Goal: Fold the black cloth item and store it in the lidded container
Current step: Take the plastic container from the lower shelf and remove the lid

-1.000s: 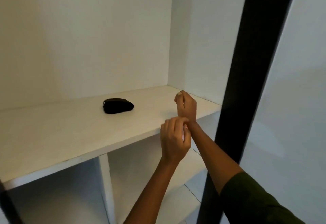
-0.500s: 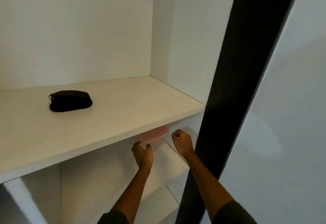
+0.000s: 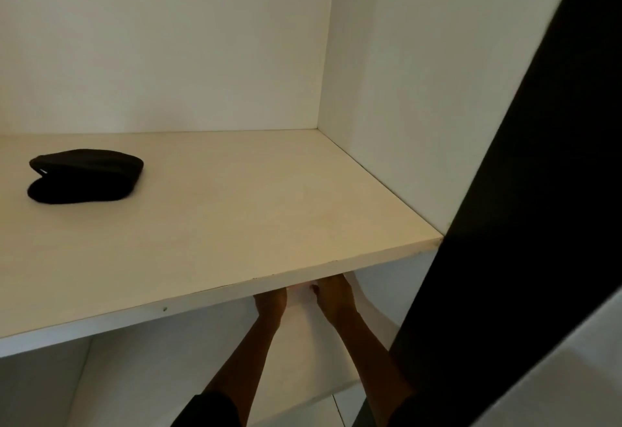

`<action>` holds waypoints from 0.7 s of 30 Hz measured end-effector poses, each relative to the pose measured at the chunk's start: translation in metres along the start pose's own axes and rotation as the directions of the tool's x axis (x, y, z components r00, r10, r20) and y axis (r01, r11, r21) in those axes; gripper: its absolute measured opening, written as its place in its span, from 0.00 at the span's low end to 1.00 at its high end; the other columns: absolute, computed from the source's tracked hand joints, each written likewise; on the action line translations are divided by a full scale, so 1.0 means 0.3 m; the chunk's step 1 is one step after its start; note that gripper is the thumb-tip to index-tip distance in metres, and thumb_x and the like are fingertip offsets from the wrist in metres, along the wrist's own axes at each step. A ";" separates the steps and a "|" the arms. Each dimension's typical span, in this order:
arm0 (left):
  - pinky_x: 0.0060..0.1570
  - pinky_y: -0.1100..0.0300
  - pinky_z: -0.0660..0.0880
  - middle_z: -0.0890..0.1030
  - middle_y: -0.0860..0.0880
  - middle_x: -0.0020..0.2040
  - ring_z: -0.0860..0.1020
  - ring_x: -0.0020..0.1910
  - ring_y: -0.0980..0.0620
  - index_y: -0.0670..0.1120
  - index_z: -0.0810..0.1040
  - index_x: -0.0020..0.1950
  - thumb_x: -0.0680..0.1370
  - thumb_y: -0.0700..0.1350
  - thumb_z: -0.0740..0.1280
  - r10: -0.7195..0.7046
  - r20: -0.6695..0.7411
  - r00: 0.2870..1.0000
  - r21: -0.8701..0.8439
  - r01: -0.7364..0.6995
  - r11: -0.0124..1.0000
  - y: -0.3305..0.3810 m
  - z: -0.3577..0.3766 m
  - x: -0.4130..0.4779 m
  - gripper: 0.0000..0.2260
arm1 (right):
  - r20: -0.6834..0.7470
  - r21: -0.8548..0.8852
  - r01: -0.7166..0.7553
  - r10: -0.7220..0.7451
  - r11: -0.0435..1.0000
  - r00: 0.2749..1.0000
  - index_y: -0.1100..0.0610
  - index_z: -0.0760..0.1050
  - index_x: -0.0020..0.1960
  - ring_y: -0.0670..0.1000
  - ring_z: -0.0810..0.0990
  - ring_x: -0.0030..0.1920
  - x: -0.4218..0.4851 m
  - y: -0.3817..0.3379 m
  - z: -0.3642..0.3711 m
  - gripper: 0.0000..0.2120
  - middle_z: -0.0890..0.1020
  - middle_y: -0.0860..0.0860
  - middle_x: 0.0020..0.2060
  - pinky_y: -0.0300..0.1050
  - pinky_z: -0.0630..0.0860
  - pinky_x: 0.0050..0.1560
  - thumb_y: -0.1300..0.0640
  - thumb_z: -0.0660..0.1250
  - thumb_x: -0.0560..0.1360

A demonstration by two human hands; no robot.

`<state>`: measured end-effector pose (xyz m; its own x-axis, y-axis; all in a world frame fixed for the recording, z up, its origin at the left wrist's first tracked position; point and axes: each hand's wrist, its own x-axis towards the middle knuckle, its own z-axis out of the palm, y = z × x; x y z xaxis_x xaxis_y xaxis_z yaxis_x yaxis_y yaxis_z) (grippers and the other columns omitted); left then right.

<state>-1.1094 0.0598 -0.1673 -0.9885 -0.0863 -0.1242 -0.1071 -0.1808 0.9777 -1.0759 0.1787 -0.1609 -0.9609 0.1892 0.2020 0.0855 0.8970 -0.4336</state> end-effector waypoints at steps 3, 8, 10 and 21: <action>0.67 0.55 0.68 0.81 0.48 0.54 0.75 0.57 0.52 0.34 0.73 0.62 0.76 0.30 0.65 0.000 -0.063 0.998 -0.001 0.000 1.000 -0.008 -0.011 -0.008 0.15 | -0.023 -0.045 -0.028 0.027 0.999 0.999 0.61 0.82 0.43 0.55 0.85 0.40 0.001 -0.014 -0.014 0.08 0.86 0.56 0.39 0.36 0.75 0.36 0.65 0.76 0.64; 0.64 0.61 0.68 0.74 0.41 0.68 0.72 0.68 0.45 0.38 0.71 0.69 0.80 0.40 0.60 -0.097 0.012 0.995 0.216 0.093 0.972 0.077 -0.043 -0.029 0.17 | -0.047 -0.108 0.106 -0.111 0.988 0.993 0.63 0.82 0.50 0.59 0.83 0.50 -0.010 -0.045 -0.069 0.08 0.85 0.60 0.48 0.47 0.81 0.47 0.66 0.69 0.71; 0.62 0.63 0.68 0.73 0.42 0.69 0.71 0.69 0.46 0.39 0.71 0.69 0.81 0.42 0.57 -0.086 0.043 0.995 0.276 0.071 0.959 0.118 -0.052 -0.054 0.18 | -0.055 -0.053 0.095 -0.098 0.994 0.994 0.62 0.79 0.58 0.58 0.80 0.57 -0.017 -0.068 -0.107 0.13 0.82 0.59 0.55 0.47 0.78 0.56 0.67 0.64 0.75; 0.69 0.51 0.67 0.73 0.43 0.69 0.71 0.68 0.43 0.47 0.65 0.72 0.72 0.45 0.73 0.045 0.323 0.945 0.252 -0.132 0.959 0.278 -0.220 -0.395 0.31 | 0.016 -0.183 0.103 -0.101 0.978 0.995 0.50 0.76 0.64 0.53 0.78 0.61 -0.248 -0.261 -0.395 0.19 0.80 0.51 0.62 0.39 0.73 0.58 0.59 0.68 0.75</action>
<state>-0.9940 -0.0096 -0.0823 -0.9738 0.2268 -0.0185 0.0010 0.0852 0.9964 -0.9800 0.1418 -0.0379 -0.9689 0.0907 0.2305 0.0330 0.9695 -0.2428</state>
